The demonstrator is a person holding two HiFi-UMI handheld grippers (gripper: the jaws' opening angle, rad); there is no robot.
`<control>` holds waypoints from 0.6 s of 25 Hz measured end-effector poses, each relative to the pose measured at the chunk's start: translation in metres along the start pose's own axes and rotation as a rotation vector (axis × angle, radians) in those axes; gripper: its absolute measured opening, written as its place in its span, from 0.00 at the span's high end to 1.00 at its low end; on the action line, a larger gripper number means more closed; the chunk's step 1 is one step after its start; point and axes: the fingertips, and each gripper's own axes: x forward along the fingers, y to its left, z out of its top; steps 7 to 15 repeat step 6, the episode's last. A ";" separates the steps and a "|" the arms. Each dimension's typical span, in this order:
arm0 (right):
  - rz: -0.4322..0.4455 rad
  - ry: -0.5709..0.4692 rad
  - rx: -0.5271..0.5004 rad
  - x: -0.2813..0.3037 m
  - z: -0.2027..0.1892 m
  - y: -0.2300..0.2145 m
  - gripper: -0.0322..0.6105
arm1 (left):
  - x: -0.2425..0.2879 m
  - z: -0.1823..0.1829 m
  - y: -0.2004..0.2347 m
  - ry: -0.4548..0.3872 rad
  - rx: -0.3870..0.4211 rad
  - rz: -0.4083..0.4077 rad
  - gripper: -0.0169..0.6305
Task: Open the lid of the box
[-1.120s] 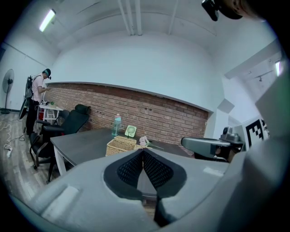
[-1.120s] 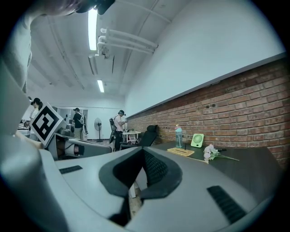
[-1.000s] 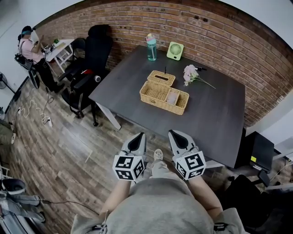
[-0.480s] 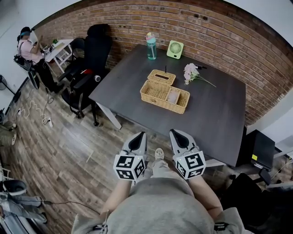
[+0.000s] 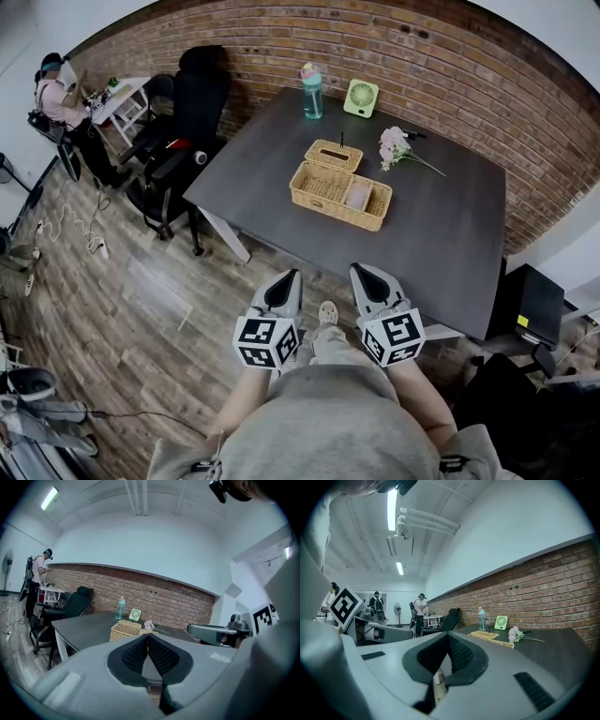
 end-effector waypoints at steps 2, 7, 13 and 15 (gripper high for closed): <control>-0.001 -0.003 0.005 0.001 0.001 -0.001 0.95 | 0.000 0.000 0.001 0.000 -0.001 0.000 0.95; -0.004 -0.007 0.007 0.004 0.002 -0.002 0.95 | 0.002 0.001 0.005 0.003 -0.002 0.002 0.95; -0.004 -0.007 0.007 0.004 0.002 -0.002 0.95 | 0.002 0.001 0.005 0.003 -0.002 0.002 0.95; -0.004 -0.007 0.007 0.004 0.002 -0.002 0.95 | 0.002 0.001 0.005 0.003 -0.002 0.002 0.95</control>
